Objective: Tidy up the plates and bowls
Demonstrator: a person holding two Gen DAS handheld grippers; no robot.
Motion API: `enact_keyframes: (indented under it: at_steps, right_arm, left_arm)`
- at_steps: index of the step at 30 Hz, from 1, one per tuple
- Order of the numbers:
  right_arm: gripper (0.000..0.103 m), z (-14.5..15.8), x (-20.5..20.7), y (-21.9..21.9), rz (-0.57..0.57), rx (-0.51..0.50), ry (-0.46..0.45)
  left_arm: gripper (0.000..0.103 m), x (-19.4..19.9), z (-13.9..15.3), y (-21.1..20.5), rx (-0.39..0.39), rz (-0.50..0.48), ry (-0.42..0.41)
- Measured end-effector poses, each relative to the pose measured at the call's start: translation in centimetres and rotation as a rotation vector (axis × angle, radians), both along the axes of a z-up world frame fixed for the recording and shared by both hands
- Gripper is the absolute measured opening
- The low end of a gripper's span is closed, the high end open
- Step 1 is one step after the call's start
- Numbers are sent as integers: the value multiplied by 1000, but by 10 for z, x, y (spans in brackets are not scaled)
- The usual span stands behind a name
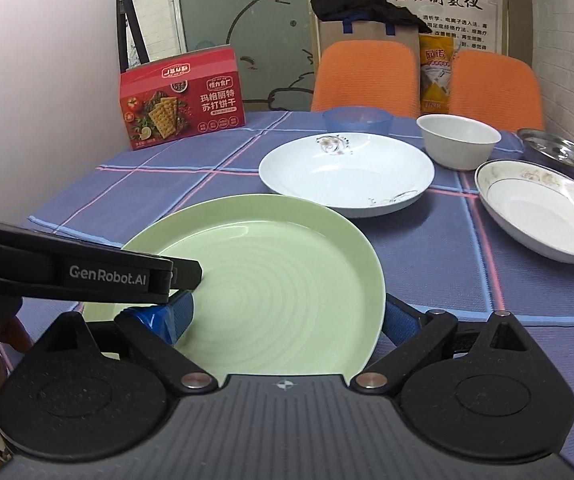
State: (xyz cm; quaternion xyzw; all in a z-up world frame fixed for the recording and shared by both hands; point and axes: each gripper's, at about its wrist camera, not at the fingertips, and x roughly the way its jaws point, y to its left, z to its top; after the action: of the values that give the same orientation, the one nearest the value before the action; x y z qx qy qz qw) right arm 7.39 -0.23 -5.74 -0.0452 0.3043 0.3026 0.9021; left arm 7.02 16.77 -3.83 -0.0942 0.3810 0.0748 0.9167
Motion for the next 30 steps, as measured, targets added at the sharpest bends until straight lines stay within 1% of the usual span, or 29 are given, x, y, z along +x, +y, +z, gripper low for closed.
enact_keyframes:
  at_steps: [4, 8, 10, 14, 23, 24, 26, 27, 29, 30]
  right_arm:
    - [86, -5, 3, 5, -18, -27, 15]
    - [86, -9, 11, 7, -32, -30, 29]
    - [86, -10, 15, 10, -33, -29, 34]
    - [86, -12, 19, 12, -32, -27, 39]
    - [87, -13, 20, 15, -32, -45, 28]
    - [87, -13, 21, 15, -31, -45, 28]
    - [87, -14, 22, 15, -26, -44, 30]
    - [87, -13, 23, 13, -15, -39, 36]
    - [85, -9, 25, 4, 4, 4, 70]
    - [85, -6, 26, -3, 2, 44, 85]
  left_arm:
    - [49, 6, -9, 3, -11, -10, 9]
    - [49, 16, -14, 4, -7, -17, 11]
    - [49, 19, -14, 3, 9, -19, 7]
    - [49, 26, -15, 3, 16, -15, 0]
    - [50, 34, -15, 5, 16, -21, -8]
    - [50, 33, -15, 4, 14, -20, -9]
    - [57, 33, -16, 4, 9, -28, -8]
    - [63, 33, -16, 5, 0, -36, -6]
    - [64, 32, -15, 10, -27, -28, -7]
    - [66, 29, -12, 14, -45, -13, -18]
